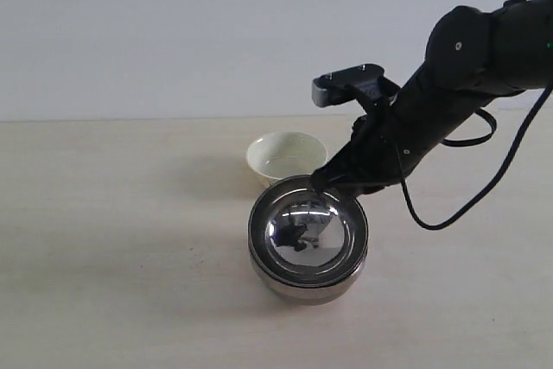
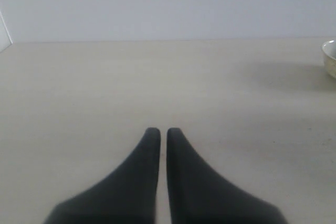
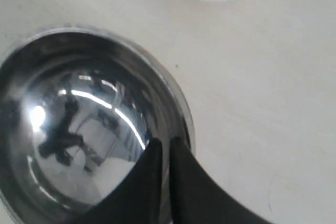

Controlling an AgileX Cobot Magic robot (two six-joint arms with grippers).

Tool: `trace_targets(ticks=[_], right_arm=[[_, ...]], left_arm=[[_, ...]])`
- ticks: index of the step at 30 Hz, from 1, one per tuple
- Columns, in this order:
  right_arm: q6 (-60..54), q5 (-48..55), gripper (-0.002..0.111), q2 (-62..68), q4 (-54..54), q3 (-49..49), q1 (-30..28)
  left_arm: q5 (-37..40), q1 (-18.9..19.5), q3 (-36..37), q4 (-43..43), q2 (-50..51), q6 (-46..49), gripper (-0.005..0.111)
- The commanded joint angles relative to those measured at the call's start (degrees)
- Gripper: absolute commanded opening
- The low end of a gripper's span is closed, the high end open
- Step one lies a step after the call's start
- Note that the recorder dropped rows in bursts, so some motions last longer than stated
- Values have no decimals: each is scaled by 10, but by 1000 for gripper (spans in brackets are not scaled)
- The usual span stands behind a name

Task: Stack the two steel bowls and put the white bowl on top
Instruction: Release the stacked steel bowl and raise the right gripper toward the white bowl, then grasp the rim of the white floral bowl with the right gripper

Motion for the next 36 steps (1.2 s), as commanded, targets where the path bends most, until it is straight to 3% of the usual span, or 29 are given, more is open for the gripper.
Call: trace_targets(ticks=[1,14,28,36], right_arm=[[-6,-59,0,-14,31,-8,0],[-9,-81,0,54,63,-8,0],[-9,-87,0,22,65,-8,0],[-24,-4,0,2,75,1,15]], left_arm=[[-1,1,2,-2,-2,0,4],[-1,1,2,-2,-2,0,4],[-1,1,2,-2,-2,0,4],[-1,1,2,-2,-2,0,4]])
